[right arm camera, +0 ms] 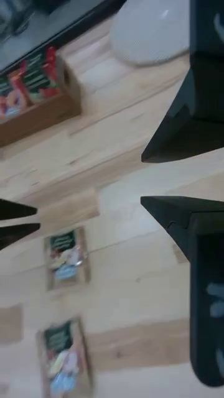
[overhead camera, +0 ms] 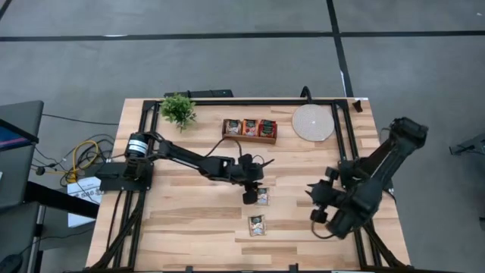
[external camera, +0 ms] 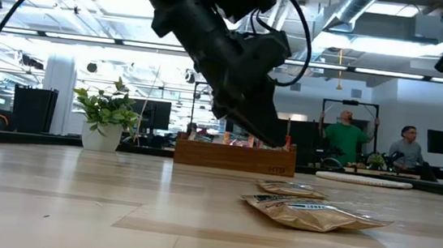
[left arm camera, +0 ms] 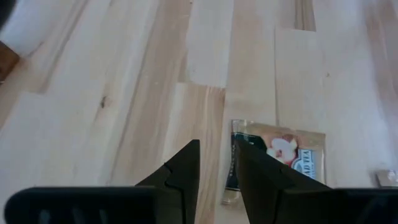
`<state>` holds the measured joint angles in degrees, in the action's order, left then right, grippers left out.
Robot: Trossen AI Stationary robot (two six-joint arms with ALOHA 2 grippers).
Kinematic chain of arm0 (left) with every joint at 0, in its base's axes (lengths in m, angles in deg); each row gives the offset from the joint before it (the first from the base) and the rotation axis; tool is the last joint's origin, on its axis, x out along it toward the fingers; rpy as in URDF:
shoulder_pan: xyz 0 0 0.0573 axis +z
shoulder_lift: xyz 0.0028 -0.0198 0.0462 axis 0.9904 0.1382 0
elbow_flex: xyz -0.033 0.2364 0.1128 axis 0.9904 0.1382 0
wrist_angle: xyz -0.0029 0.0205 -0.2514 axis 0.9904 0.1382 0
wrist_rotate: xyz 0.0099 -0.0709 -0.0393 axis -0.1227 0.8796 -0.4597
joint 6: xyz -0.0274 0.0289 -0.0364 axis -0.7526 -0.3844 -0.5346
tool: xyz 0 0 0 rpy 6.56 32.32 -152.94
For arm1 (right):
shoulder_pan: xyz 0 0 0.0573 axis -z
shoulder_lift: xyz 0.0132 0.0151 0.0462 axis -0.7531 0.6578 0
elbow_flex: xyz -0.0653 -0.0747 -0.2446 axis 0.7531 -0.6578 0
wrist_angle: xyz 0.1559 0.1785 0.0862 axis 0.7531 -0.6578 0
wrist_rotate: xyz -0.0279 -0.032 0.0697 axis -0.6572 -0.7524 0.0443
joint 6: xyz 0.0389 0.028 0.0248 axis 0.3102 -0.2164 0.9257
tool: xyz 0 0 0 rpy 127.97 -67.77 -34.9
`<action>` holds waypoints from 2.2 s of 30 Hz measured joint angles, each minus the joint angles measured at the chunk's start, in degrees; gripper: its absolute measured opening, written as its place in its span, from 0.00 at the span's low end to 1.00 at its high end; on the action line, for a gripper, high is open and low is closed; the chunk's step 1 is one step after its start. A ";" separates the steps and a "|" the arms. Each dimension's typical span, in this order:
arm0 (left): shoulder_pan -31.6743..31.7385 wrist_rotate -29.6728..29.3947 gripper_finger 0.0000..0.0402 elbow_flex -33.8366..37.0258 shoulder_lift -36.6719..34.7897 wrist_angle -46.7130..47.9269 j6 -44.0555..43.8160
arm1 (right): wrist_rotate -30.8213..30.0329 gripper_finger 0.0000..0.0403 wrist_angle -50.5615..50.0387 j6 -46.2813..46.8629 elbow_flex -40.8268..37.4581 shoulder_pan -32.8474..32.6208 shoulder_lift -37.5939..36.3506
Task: Pick & Place Tea
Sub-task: Put the brown tea bag into the left section of the wooden organizer
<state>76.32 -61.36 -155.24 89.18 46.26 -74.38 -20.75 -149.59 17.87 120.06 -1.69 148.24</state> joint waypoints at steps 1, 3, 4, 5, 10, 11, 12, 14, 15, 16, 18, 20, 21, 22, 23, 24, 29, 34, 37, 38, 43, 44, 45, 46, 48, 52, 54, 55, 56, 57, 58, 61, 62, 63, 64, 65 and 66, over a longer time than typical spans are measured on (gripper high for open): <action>0.12 0.16 0.23 -0.31 0.04 0.65 0.04 | -0.94 0.22 1.77 -0.02 -1.88 -0.97 -1.74; 0.67 1.33 0.23 -0.43 0.04 0.99 0.22 | -3.85 0.22 5.39 -0.02 -5.44 -2.44 -4.82; 1.10 2.34 0.23 -0.43 0.04 1.33 0.17 | -5.03 0.22 7.17 -0.03 -7.16 -2.95 -6.12; 1.51 3.25 0.23 -0.43 0.04 1.45 -0.13 | -6.19 0.22 8.77 -0.07 -9.16 -3.45 -7.64; 2.61 5.04 0.23 -0.43 0.04 2.70 -0.46 | -8.66 0.22 19.92 -2.25 -17.56 -3.50 -13.23; 2.73 5.13 0.23 -0.43 0.04 2.81 -0.46 | -8.64 0.22 23.02 -3.31 -19.01 -3.24 -14.03; 2.75 5.31 0.23 -0.43 0.04 2.88 -0.46 | -8.55 0.22 25.75 -4.39 -20.25 -2.83 -14.81; 2.75 6.11 0.23 -0.43 0.04 3.03 -0.48 | -8.44 0.22 31.46 -7.06 -22.12 -1.92 -15.59; 2.73 6.37 0.23 -0.43 0.04 3.32 -0.52 | -8.33 0.22 33.83 -8.58 -22.85 -1.52 -15.75; 2.56 6.57 0.23 -0.43 0.04 3.71 -0.89 | -8.28 0.22 35.48 -10.11 -23.35 -1.09 -15.88; 2.10 6.75 0.23 -0.43 0.04 4.24 -2.32 | -8.28 0.22 38.07 -12.75 -23.44 -0.32 -15.66; 1.39 8.51 0.23 -0.43 0.04 4.03 -3.52 | -8.10 0.22 39.30 -14.86 -23.40 0.64 -15.39; 0.92 9.54 0.23 -0.43 0.04 3.63 -3.74 | -8.08 0.22 39.99 -15.50 -23.40 1.07 -15.39; 0.45 10.21 0.23 -0.43 0.04 2.97 -3.76 | -8.06 0.22 40.59 -16.10 -23.40 1.55 -15.39; -0.03 10.50 0.23 -0.43 0.14 2.28 -3.90 | -7.98 0.22 40.95 -16.58 -23.40 2.04 -15.39; -0.38 10.54 0.23 -0.46 0.55 1.19 -4.06 | -7.87 0.22 41.22 -17.00 -23.40 2.51 -15.39; -0.95 10.28 0.23 -0.51 3.21 0.14 -6.80 | -5.72 0.22 42.51 -17.59 -23.40 4.36 -15.39; -0.85 9.99 0.23 -2.27 6.39 1.12 -8.47 | -3.46 0.22 45.08 -18.05 -23.39 5.76 -15.37; -0.55 9.24 0.23 -3.33 7.06 4.40 -9.34 | -3.38 0.22 45.55 -18.06 -23.38 6.07 -15.37; -0.47 7.88 0.23 -3.72 7.03 6.33 -9.61 | -3.40 0.22 45.57 -18.07 -23.38 6.08 -15.37; -0.37 0.81 0.23 -5.43 6.48 17.92 -10.56 | -3.40 0.22 45.89 -18.10 -23.38 6.07 -15.37; -0.41 -0.54 0.23 -5.50 6.32 20.16 -10.61 | -3.40 0.22 45.97 -18.11 -23.38 6.09 -15.37; -0.49 -1.60 0.23 -5.50 6.28 21.90 -10.75 | -3.40 0.22 45.97 -18.13 -23.38 6.09 -15.37; -0.63 -2.58 0.23 -5.50 5.76 23.07 -10.79 | -3.40 0.22 46.10 -18.15 -23.38 6.09 -15.37; -0.82 -4.67 0.23 -5.41 5.03 25.34 -10.85 | -3.40 0.22 46.27 -18.16 -23.38 6.09 -15.37; -1.47 -7.65 0.23 -4.91 1.98 29.95 -10.83 | -3.41 0.22 46.53 -18.21 -23.38 6.09 -15.35; -1.77 -9.19 0.23 -4.86 0.47 30.78 -10.78 | -3.41 0.22 46.70 -18.81 -23.38 6.09 -15.35; -1.85 -9.89 0.23 -4.86 -0.47 30.92 -10.74 | -3.41 0.22 46.99 -19.24 -23.38 6.08 -15.35; -1.86 -10.33 0.23 -4.97 -1.10 31.01 -10.72 | -3.42 0.22 47.04 -19.54 -23.38 6.08 -15.35; -1.88 -10.71 0.23 -5.06 -1.73 30.90 -10.71 | -3.42 0.22 47.22 -19.61 -23.38 6.07 -15.35; -1.87 -10.69 0.23 -5.06 -1.98 30.77 -10.69 | -3.41 0.22 47.34 -19.64 -23.38 6.09 -15.35; -1.86 -10.56 0.23 -5.04 -2.01 30.93 -9.41 | -3.42 0.22 47.50 -19.69 -23.38 6.09 -15.35; -1.85 -10.58 0.23 -5.04 -2.01 30.86 -8.87 | -3.42 0.22 47.58 -19.69 -23.38 6.09 -15.35; -1.83 -10.58 0.23 -5.04 -2.01 30.68 -8.22 | -3.42 0.22 47.65 -19.69 -23.38 6.09 -15.35; -1.81 -10.58 0.23 -5.04 -2.01 30.61 -7.73 | -3.42 0.22 47.65 -19.69 -23.38 6.07 -15.35; -1.75 -10.65 0.23 -5.04 -1.95 30.66 -6.96 | -3.42 0.22 47.66 -19.69 -23.38 6.08 -15.35; -1.75 -10.71 0.23 -5.04 -1.93 30.68 -6.33 | -3.42 0.22 47.72 -19.69 -23.38 6.09 -15.35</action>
<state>74.57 -72.07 -160.28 87.25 76.94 -80.71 -24.17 -101.87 -1.83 96.68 4.40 132.90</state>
